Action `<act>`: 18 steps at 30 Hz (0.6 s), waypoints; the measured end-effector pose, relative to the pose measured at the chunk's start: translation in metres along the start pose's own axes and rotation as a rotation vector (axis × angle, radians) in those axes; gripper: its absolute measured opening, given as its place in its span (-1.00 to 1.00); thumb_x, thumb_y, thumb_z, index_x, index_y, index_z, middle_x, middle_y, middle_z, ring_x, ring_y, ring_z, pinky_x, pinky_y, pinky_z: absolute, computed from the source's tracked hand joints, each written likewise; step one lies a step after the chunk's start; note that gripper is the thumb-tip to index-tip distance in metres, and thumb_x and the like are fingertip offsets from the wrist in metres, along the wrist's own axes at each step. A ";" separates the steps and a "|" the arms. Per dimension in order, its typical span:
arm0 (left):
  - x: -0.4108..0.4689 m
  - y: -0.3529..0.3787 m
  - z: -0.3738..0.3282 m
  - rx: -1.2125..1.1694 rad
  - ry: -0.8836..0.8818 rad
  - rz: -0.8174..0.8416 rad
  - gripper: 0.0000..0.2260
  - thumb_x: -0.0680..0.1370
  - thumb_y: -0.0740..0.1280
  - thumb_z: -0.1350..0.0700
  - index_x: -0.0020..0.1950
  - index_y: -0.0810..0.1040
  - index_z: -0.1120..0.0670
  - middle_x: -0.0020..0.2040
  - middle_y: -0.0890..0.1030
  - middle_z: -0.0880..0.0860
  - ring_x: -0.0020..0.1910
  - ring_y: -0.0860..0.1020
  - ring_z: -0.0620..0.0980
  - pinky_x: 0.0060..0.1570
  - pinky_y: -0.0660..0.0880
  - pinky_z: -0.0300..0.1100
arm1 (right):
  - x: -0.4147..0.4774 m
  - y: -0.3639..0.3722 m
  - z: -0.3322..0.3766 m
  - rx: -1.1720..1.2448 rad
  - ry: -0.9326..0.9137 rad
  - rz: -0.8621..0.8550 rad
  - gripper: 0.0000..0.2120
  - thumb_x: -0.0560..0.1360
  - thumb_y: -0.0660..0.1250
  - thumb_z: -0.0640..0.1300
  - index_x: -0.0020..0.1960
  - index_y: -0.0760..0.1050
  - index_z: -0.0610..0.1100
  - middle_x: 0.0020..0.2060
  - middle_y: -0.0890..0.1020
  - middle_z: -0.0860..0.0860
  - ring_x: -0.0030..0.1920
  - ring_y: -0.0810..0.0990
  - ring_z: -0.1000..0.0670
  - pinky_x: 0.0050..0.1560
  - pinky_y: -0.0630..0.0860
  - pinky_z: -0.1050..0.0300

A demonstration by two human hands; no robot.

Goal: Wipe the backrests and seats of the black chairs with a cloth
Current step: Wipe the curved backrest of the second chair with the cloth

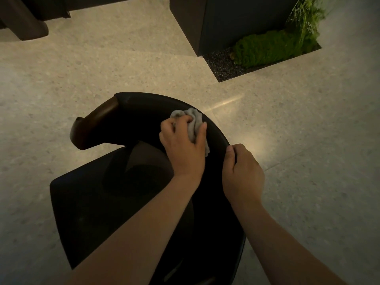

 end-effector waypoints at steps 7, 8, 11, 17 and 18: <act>0.002 -0.001 0.009 -0.050 0.073 -0.035 -0.79 0.59 0.28 -0.02 0.04 0.58 0.11 0.09 0.39 -0.04 0.10 0.39 -0.07 0.09 0.28 -0.48 | -0.001 -0.001 0.002 0.003 -0.022 -0.017 -0.73 0.64 0.05 0.01 -0.09 0.43 -0.09 -0.33 0.48 0.07 -0.36 0.44 0.07 -0.36 0.26 0.16; 0.000 -0.001 0.010 -0.061 0.077 -0.034 -0.79 0.59 0.28 -0.01 0.03 0.58 0.11 0.08 0.38 -0.06 0.10 0.41 -0.05 0.11 0.29 -0.46 | -0.001 -0.001 0.002 0.004 -0.022 -0.024 -0.72 0.64 0.04 0.01 -0.09 0.43 -0.09 -0.33 0.48 0.06 -0.36 0.44 0.06 -0.36 0.26 0.16; -0.004 -0.001 0.010 -0.107 0.067 -0.020 -0.81 0.59 0.28 0.01 0.02 0.57 0.12 0.07 0.37 -0.07 0.09 0.45 0.01 0.15 0.43 -0.23 | -0.001 -0.001 0.001 0.001 -0.023 -0.036 -0.73 0.64 0.05 0.00 -0.11 0.42 -0.09 -0.33 0.49 0.04 -0.35 0.45 0.03 -0.33 0.28 0.15; 0.000 -0.002 -0.028 -0.085 0.247 0.009 -0.86 0.57 0.36 0.06 0.04 0.63 0.10 0.10 0.45 0.04 0.09 0.37 0.00 0.11 0.27 -0.41 | -0.001 -0.002 0.001 -0.006 -0.019 -0.034 -0.76 0.64 0.06 -0.01 -0.17 0.32 -0.05 -0.34 0.48 0.03 -0.35 0.42 -0.01 -0.32 0.21 0.11; 0.001 0.004 -0.032 -0.040 0.283 0.042 -0.85 0.55 0.38 0.06 0.05 0.65 0.08 0.11 0.47 0.07 0.09 0.36 0.01 0.08 0.24 -0.42 | -0.001 -0.002 0.001 -0.009 -0.021 -0.034 -0.76 0.64 0.06 -0.01 -0.16 0.33 -0.05 -0.34 0.48 0.04 -0.35 0.42 -0.01 -0.32 0.22 0.11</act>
Point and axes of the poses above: each hand's wrist, its own x-axis towards the middle knuckle, its own y-axis out of the palm, z = x × y, the point moved 10 cm from there along x, towards the middle knuckle
